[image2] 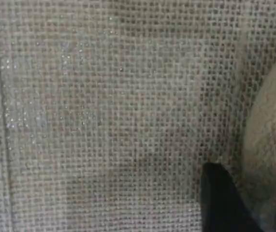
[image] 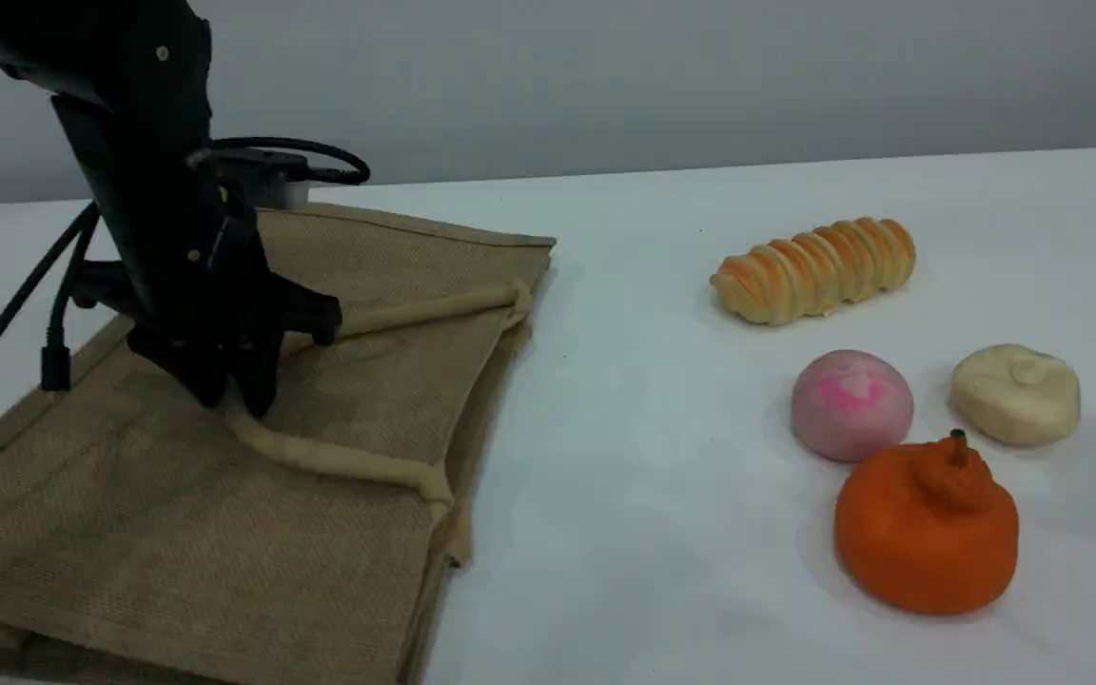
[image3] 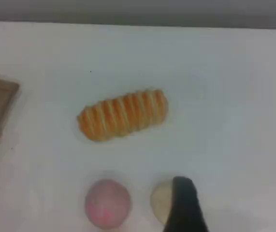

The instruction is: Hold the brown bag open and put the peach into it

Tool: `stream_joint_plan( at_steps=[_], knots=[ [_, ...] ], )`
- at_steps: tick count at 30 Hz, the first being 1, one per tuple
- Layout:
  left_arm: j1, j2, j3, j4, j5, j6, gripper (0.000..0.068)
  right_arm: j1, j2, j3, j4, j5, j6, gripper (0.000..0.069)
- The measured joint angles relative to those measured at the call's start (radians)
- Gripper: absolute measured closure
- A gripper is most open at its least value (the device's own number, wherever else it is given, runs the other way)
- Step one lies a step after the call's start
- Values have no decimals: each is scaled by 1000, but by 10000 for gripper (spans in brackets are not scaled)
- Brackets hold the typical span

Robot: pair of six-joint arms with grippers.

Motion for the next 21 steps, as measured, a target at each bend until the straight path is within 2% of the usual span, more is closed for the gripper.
stream_joint_plan(
  at_steps=[6, 9, 11, 12, 17, 21],
  knots=[
    [0, 0, 0, 6, -9, -1, 430, 0, 0, 0, 0, 0, 0, 267],
    [0, 0, 0, 4, -10, -3, 507, 0, 0, 0, 0, 0, 0, 267],
    [0, 0, 0, 4, -10, -3, 582, 0, 0, 0, 0, 0, 0, 267],
    [0, 0, 0, 4, -10, 2, 591, 0, 0, 0, 0, 0, 0, 267],
    [0, -33, -18, 4, 27, 75, 591, 0, 0, 0, 0, 0, 0, 267],
    [0, -93, -91, 0, 122, 157, 591, 0, 0, 0, 0, 0, 0, 267]
  ],
)
